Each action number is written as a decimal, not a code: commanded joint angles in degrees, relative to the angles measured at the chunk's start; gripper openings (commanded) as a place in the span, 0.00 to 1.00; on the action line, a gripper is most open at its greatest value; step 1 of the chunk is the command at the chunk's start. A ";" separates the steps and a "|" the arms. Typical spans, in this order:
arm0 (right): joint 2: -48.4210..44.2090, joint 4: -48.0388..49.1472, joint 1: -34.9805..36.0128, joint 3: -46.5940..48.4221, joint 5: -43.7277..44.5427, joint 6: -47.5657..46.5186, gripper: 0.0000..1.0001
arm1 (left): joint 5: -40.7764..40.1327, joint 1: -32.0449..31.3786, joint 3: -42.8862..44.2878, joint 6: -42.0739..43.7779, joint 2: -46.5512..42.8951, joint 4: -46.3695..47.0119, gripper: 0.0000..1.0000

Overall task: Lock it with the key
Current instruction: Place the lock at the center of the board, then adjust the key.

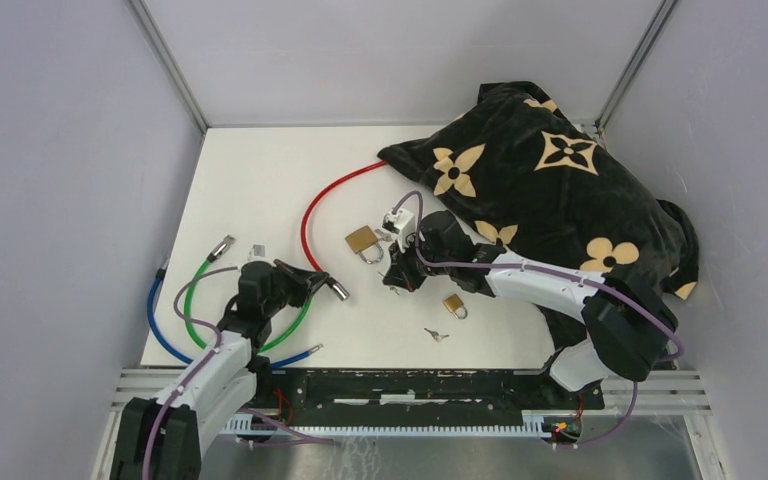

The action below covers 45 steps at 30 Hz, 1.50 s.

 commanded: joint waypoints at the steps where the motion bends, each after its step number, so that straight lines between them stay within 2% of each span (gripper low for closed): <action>1: -2.92 -1.44 0.43 -1.24 4.57 -1.35 0.00 | -4.23 -0.07 0.65 -4.46 3.89 -6.68 0.02; 10: -4.44 -6.51 0.53 -1.23 8.90 -4.67 0.00 | -7.50 -0.07 2.51 -0.63 6.06 -10.04 0.02; 11: -4.52 -6.69 0.52 -0.97 9.03 -4.96 0.00 | -8.24 -0.07 2.31 -0.46 6.23 -10.10 0.11; 14: -5.04 -7.64 0.49 -0.11 9.23 -5.72 0.00 | -9.57 -0.07 2.18 0.23 5.67 -13.12 0.47; 18: -6.91 -8.73 0.53 -0.15 10.90 -6.73 0.00 | -11.02 -0.07 4.68 3.64 3.83 -15.88 0.69; 19: -7.21 -9.05 0.51 -0.08 11.35 -7.00 0.00 | -11.37 -0.09 6.01 5.04 3.48 -17.16 0.70; 24: -9.53 -9.76 0.44 0.17 9.83 -7.69 0.00 | -13.71 -0.08 17.22 18.80 3.16 -23.75 0.68; 27: -11.77 -7.91 0.43 -0.59 5.18 -9.52 0.00 | -8.14 -0.07 25.00 33.93 4.81 -21.69 0.66; 28: -12.72 -6.90 0.43 -1.19 2.83 -10.44 0.00 | -2.18 -0.08 26.54 40.12 5.07 -18.94 0.65; 29: -14.23 -5.71 0.43 -1.71 0.69 -11.56 0.00 | 9.94 -0.07 27.28 46.75 4.98 -15.77 0.63; 31: -16.85 -3.57 0.44 -2.78 -5.40 -15.49 0.00 | 28.44 -0.09 27.83 58.55 3.74 -10.83 0.59; 33: -19.61 -1.47 0.51 -3.67 -10.52 -18.89 0.00 | 43.15 -0.54 28.83 64.64 2.94 -8.08 0.59; 34: -20.80 -0.20 0.53 -3.90 -11.47 -19.83 0.00 | 47.64 -1.49 30.06 68.69 3.18 -10.39 0.59; 37: -21.92 2.75 0.43 -2.08 -11.14 -18.42 0.00 | 47.30 -8.29 33.88 82.45 5.38 -21.76 0.61; 39: -20.96 2.25 0.44 1.35 -12.25 -17.41 0.00 | 46.53 -13.03 33.83 85.99 6.06 -23.15 0.61; 42: -19.85 -0.01 0.54 5.89 -13.20 -17.21 0.00 | 46.08 -18.32 30.82 85.17 4.18 -16.38 0.66; 45: -20.43 -0.13 0.53 6.83 -12.59 -17.44 0.00 | 40.98 -21.02 25.26 74.06 2.47 1.12 0.68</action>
